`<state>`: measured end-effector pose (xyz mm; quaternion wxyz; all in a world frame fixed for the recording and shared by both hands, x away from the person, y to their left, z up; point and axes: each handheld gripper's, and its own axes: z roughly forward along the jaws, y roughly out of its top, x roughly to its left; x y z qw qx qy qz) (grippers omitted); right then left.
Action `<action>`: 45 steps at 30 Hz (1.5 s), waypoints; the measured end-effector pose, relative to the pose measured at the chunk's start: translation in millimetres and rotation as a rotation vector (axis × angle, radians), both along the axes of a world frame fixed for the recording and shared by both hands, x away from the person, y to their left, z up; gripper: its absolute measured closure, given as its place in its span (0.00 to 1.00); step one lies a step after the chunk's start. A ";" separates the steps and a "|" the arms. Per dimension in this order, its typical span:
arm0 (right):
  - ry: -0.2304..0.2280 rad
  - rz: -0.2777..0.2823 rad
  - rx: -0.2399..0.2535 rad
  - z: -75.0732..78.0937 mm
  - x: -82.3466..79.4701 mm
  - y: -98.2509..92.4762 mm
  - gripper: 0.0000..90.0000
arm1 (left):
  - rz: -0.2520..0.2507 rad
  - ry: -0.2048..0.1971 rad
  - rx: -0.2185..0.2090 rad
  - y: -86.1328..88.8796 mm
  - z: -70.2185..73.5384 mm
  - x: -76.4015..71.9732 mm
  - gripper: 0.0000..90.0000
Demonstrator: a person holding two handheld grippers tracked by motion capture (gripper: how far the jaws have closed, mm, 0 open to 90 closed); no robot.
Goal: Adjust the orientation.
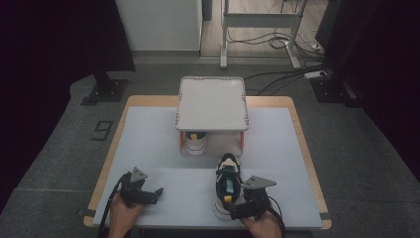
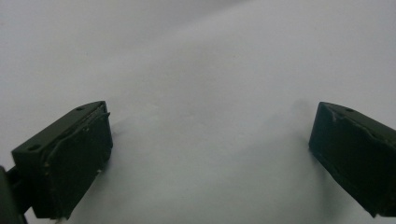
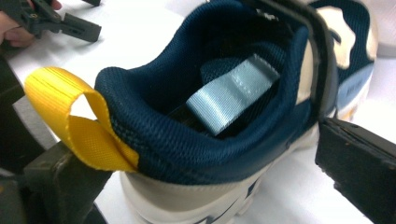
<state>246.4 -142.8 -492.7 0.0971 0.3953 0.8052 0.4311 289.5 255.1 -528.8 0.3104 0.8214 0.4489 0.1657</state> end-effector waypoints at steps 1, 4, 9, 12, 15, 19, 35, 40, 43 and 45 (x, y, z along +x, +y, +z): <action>0.005 0.002 0.001 -0.1 0.7 -3.2 0.00 | 0.000 0.000 0.000 0.0 0.0 0.0 0.00; 0.004 -0.011 -0.014 1.6 1.2 -15.7 0.00 | 0.000 0.000 0.000 0.0 0.0 0.0 0.00; 0.015 -0.044 -0.021 2.3 0.0 -43.1 0.00 | 0.000 0.000 0.000 0.0 0.0 0.0 0.00; 0.013 -0.046 -0.008 1.2 -3.5 -48.6 0.02 | 0.001 0.000 0.000 0.0 0.0 0.0 0.00; 0.021 -0.030 0.017 -2.4 -5.1 -44.9 0.01 | 0.000 0.000 0.000 0.0 0.0 0.0 0.00; 0.031 -0.026 0.019 -9.8 1.2 -29.2 0.00 | 0.000 0.000 0.000 0.0 0.0 0.0 0.00; -0.021 -0.076 -0.050 -6.3 6.3 -23.9 0.26 | 0.000 0.000 0.000 0.0 0.0 0.0 0.00; -0.010 -0.079 -0.020 -3.3 3.8 -29.4 0.28 | 0.001 0.000 0.000 -0.1 0.0 0.0 0.00; -0.003 -0.074 0.004 -0.2 3.6 -31.7 0.29 | 0.000 0.000 0.000 0.0 0.0 0.0 0.00; -0.015 -0.074 0.014 3.1 3.2 -32.0 0.29 | 0.001 0.000 0.000 0.0 0.0 0.0 0.00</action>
